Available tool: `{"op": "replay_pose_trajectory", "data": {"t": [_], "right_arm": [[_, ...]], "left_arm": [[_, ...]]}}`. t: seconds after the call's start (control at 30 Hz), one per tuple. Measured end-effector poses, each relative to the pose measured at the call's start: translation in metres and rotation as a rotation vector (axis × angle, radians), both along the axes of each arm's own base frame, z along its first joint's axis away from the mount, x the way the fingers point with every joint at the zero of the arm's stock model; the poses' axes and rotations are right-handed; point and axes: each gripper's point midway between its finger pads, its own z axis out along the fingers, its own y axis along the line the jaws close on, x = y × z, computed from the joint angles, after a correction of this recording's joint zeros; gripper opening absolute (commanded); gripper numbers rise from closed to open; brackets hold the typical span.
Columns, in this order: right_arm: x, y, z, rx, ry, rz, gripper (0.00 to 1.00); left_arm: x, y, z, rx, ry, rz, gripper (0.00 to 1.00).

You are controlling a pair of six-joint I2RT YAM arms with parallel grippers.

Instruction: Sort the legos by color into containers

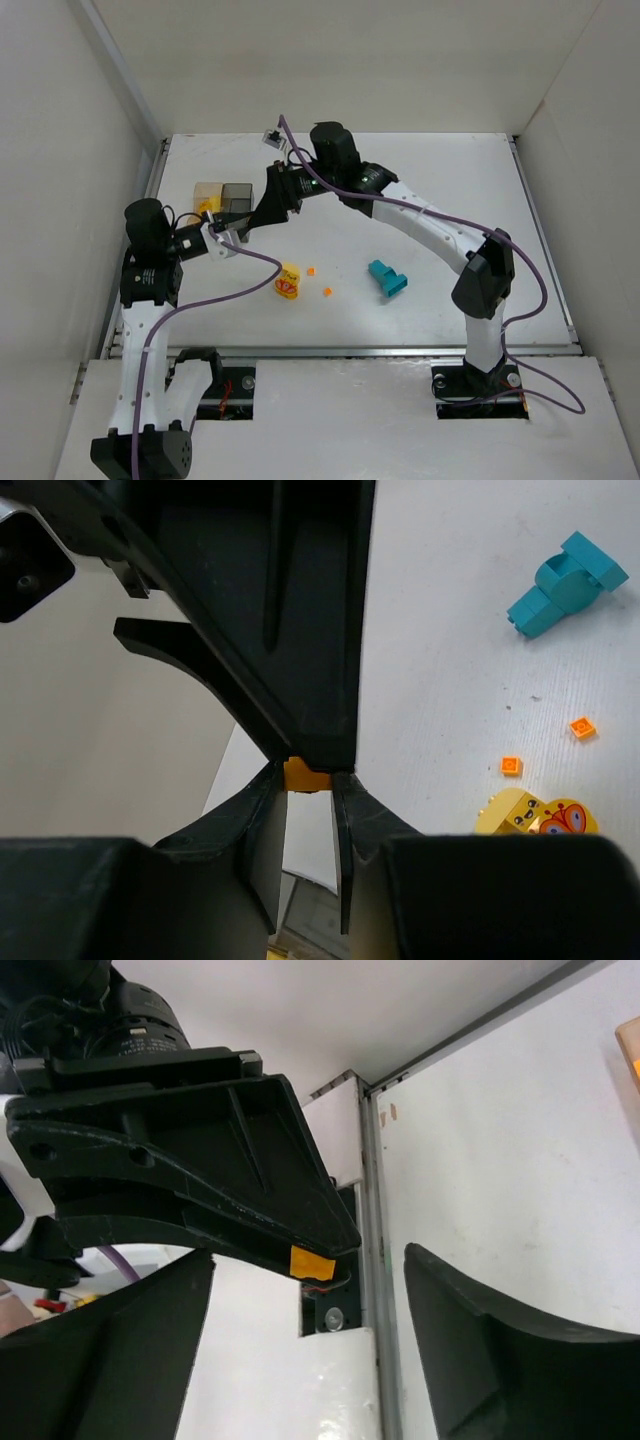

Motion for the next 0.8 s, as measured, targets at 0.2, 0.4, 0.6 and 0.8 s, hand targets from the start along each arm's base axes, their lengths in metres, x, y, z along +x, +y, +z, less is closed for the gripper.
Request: {"op": "replay_pose_trajectory", "data": {"t": [0.2,0.4,0.6,0.8], "right_arm": [[0.003,-0.001,-0.001,0.003,-0.008,-0.004,1.0],[0.045,-0.021,-0.026,-0.056,0.023,-0.17,1.0],[0.118,-0.069,-0.061,-0.192,0.043,-0.494,1.0],[0.133,-0.087,-0.086,-0.314,0.005,-0.586,1.0]], "left_arm": [[-0.001,0.002,-0.005,-0.005,0.027,0.029,0.0],[0.022,0.016,-0.037,-0.107,0.283,0.21,0.0],[0.089,0.077,-0.102,-0.294,0.681,0.725,0.0],[0.12,0.144,-0.144,-0.486,0.83,1.148,0.0]]}}
